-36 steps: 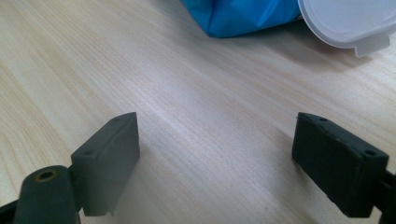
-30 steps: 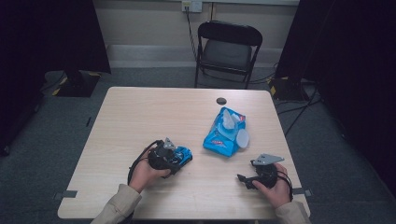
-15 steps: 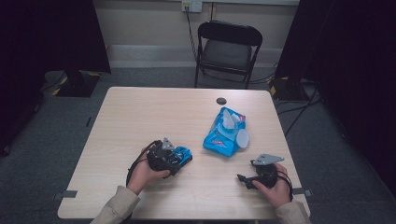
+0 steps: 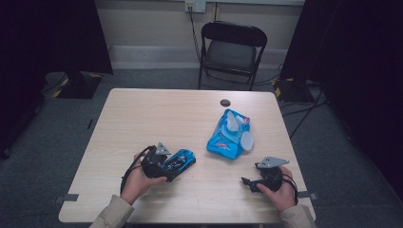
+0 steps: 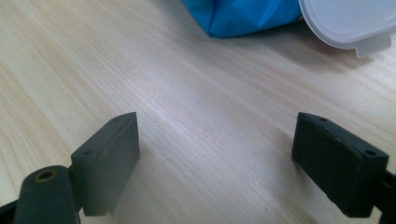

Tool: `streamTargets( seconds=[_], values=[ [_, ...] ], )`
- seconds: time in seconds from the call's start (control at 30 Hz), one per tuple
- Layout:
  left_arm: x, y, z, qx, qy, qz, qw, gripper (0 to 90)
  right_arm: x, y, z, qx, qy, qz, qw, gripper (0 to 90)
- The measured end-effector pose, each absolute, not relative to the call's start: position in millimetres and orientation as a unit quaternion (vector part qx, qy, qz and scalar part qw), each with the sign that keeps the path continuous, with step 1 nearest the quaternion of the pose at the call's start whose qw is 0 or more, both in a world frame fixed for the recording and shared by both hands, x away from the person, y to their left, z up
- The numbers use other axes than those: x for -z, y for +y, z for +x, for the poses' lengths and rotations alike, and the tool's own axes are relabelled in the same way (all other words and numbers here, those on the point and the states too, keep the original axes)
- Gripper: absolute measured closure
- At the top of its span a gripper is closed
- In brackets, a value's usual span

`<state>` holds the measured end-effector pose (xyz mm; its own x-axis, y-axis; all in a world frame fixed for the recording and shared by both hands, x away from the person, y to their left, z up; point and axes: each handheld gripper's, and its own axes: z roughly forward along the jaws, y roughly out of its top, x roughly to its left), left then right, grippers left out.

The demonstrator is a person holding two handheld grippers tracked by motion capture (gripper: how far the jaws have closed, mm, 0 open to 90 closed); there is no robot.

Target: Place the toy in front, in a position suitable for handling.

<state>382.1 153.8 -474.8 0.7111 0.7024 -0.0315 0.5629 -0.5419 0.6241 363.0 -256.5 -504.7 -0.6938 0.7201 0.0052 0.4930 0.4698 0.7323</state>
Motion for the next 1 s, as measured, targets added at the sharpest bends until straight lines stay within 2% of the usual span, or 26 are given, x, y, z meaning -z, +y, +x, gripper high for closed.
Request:
streamTargets(
  seconds=[0.43,0.5,0.53,0.57,1.0],
  values=[
    [489,166,371,-0.109,0.358,0.875,0.307,16.0,505,-256,363,-0.368,0.843,0.361,0.154,14.0],
    [489,166,370,-0.103,0.354,0.876,0.311,18.1,505,-256,363,-0.368,0.843,0.361,0.154,14.0],
    [488,165,370,-0.100,0.349,0.877,0.314,23.0,505,-256,363,-0.368,0.843,0.361,0.154,14.0],
    [488,165,369,-0.103,0.346,0.879,0.310,24.0,505,-256,363,-0.368,0.843,0.361,0.154,14.0],
    [483,183,367,-0.092,0.342,0.881,0.313,24.6,505,-256,364,-0.368,0.843,0.361,0.154,14.0]
  ],
)
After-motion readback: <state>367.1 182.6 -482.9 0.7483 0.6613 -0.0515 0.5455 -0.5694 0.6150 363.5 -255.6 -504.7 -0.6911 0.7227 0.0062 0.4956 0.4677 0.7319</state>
